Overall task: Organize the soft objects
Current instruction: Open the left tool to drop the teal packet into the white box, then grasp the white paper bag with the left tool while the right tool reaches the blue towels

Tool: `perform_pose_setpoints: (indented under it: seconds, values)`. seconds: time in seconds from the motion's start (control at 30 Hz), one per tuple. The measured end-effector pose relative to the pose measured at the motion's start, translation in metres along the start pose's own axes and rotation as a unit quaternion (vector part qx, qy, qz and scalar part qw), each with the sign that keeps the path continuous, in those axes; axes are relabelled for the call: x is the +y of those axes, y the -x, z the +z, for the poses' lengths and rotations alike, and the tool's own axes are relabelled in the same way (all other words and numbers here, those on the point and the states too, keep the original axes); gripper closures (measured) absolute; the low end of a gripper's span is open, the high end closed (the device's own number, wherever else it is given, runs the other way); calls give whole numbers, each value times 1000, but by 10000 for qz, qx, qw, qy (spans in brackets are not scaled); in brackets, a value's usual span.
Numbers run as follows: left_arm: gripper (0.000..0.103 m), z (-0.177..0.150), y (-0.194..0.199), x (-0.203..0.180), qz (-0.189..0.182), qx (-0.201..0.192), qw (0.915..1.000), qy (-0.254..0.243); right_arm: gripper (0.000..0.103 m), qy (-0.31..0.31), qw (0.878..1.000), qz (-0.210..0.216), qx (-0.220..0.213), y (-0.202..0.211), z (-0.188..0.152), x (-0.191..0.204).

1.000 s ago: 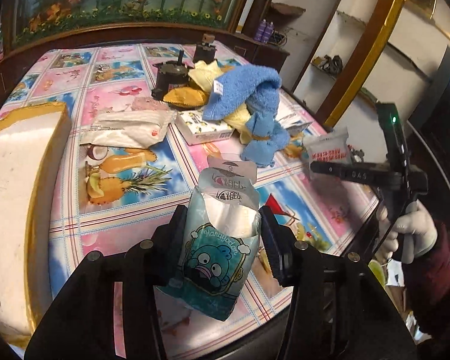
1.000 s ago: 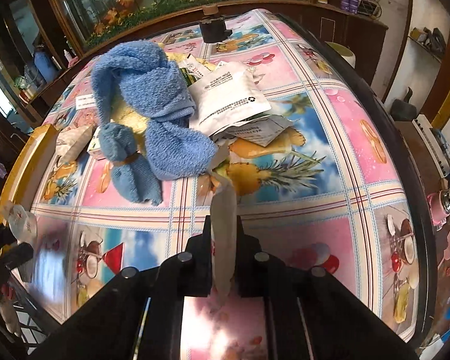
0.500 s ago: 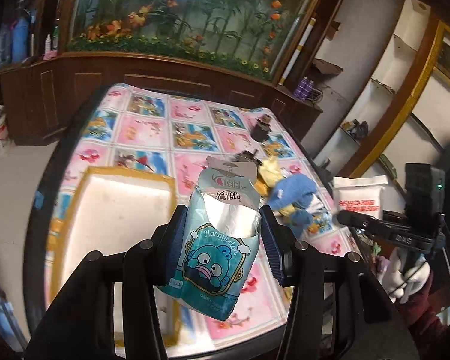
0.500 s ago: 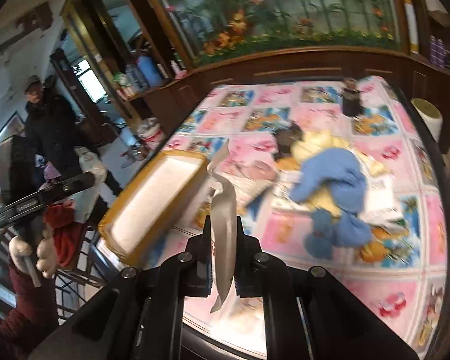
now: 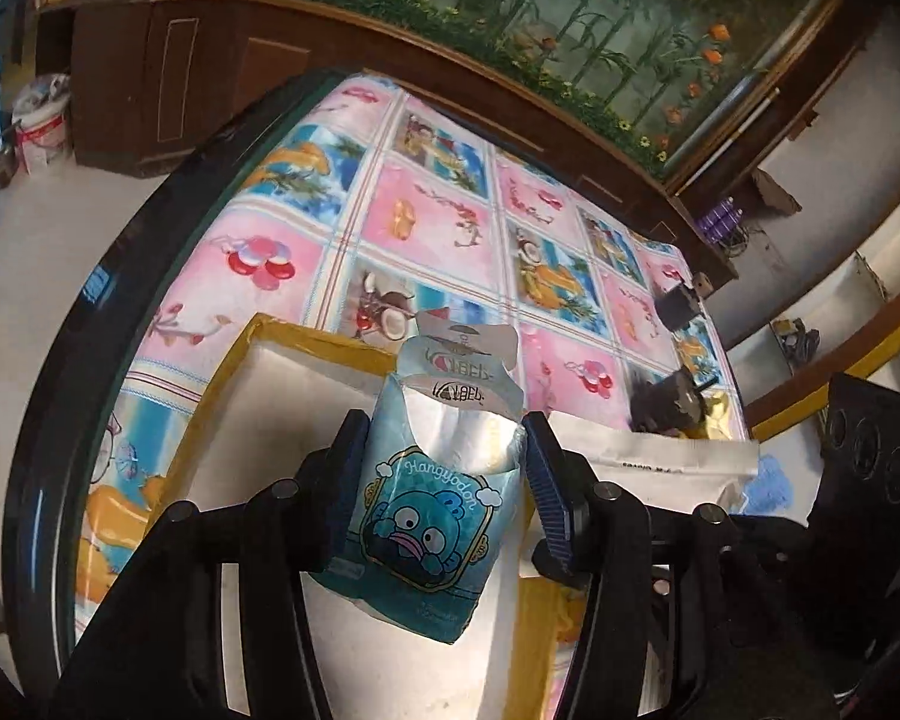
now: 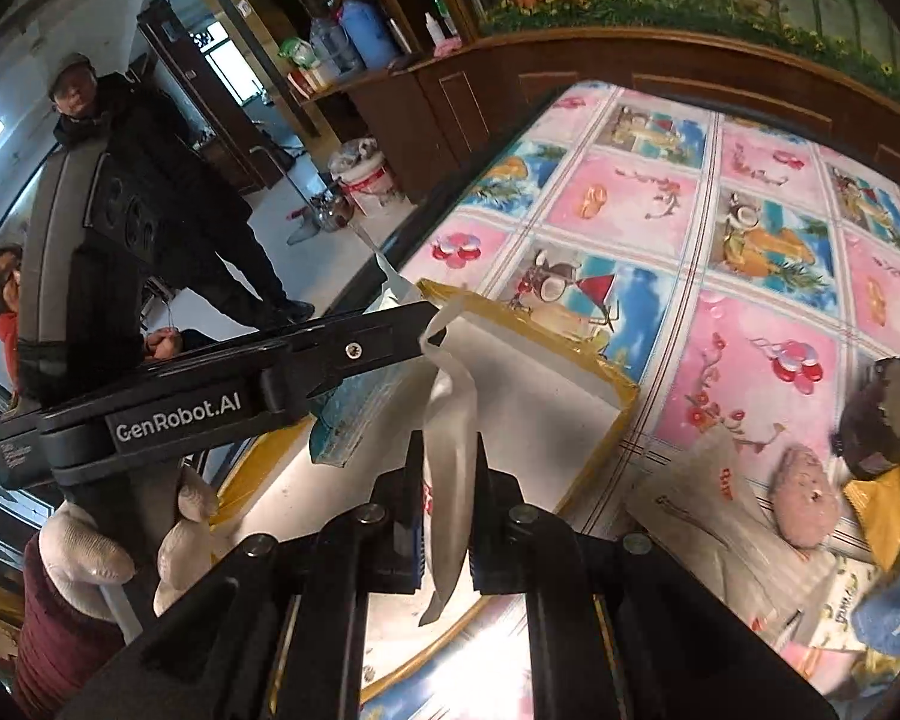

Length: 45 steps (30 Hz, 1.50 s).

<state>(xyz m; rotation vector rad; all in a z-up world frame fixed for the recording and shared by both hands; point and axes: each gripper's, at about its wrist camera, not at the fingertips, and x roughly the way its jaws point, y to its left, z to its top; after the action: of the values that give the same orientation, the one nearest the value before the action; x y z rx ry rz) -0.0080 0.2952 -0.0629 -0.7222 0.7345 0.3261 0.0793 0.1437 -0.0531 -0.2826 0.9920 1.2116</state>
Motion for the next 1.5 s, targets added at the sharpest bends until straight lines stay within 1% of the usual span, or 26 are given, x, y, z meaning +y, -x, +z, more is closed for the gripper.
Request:
perform_pose_setpoints:
  seconds: [0.07, 0.13, 0.17, 0.23, 0.27, 0.3, 0.33, 0.37, 0.43, 0.53, 0.63, 0.73, 0.77, 0.83, 0.87, 0.97, 1.0, 1.03, 1.07, 1.2, 1.27, 1.33, 1.37, 1.4, 1.43, 1.5]
  values:
    - [49, 1, -10, 15, -156, 54, 9993, 321, 93, -57, 9998, -36, 179, -21, 3, -6]
    - [49, 2, -17, 28, -244, 112, 9983, 518, 92, -40, 9996, -190, 189, -31, 7, -7]
    - [48, 1, -19, 31, -221, 130, 9983, 519, 92, 32, 9993, -317, 182, -31, 8, -5]
    - [48, -3, -15, 31, -154, 85, 9989, 431, 85, 189, 9981, -544, 199, -34, 10, -4]
    - [48, -5, -12, 31, -71, 53, 9992, 401, 77, 201, 9978, -608, 182, -32, 10, -5]
    - [48, -8, -6, 30, 30, -37, 9993, 370, 73, 170, 9977, -641, 123, -30, 10, -8]
    - [47, -10, -2, 30, 71, -136, 9994, 323, 73, 113, 9980, -627, 42, -27, 10, -12]
    - [45, -14, 3, 29, 136, -241, 9993, 268, 73, 33, 9983, -575, -38, -21, 9, -17]
    - [44, -16, 7, 26, 275, -392, 9987, 185, 73, -74, 9984, -539, -168, -9, 6, -23]
    - [44, -10, 0, 20, 373, -391, 9983, 222, 73, -142, 9975, -560, -401, 16, -2, -28]
    - [44, 2, -13, 9, 121, -145, 9997, 170, 73, -157, 9968, -493, -602, 44, -13, -31]
    - [44, 2, -8, 5, 79, -177, 9997, 127, 73, -47, 9949, -598, -808, 74, -29, -33]
    - [44, -2, -4, 4, 236, -243, 9994, 43, 73, -19, 9940, -634, -890, 85, -35, -36]
    - [44, -14, 8, 8, 789, -441, 9959, -80, 73, -18, 9923, -704, -1017, 105, -49, -45]
    - [44, -21, 12, 12, 932, -508, 9943, -42, 73, -47, 9915, -733, -1071, 113, -54, -51]
    - [44, -43, 15, 37, 1011, -431, 9928, 469, 73, -268, 9884, -808, -1260, 135, -70, -73]
    - [44, -50, 17, 41, 1074, -456, 9918, 530, 73, -349, 9874, -838, -1297, 140, -74, -79]
    - [44, -58, 20, 41, 1217, -522, 9898, 524, 73, -448, 9866, -840, -1326, 144, -79, -86]
    - [44, -65, 23, 42, 1249, -583, 9889, 549, 73, -561, 9859, -825, -1344, 147, -83, -95]
    - [44, -76, 38, 40, 1153, -719, 9886, 655, 73, -887, 9820, -841, -1442, 166, -105, -120]
    - [44, -73, 53, 29, 1192, -917, 9870, 575, 73, -997, 9795, -892, -1506, 175, -115, -132]
    - [44, -71, 68, 1, 1108, -1142, 9870, 248, 73, -1132, 9770, -917, -1555, 182, -125, -145]
    - [42, -70, 72, -17, 1062, -1186, 9872, 37, 73, -1216, 9757, -934, -1568, 184, -129, -152]
    - [39, -68, 72, -36, 1000, -1171, 9878, -210, 73, -1285, 9747, -941, -1566, 185, -133, -157]
    - [31, -69, 69, -56, 920, -1087, 9887, -471, 73, -1362, 9736, -940, -1571, 185, -137, -163]
    - [30, -71, 54, -93, 685, -853, 9903, -858, 73, -1532, 9702, -937, -1626, 185, -143, -173]
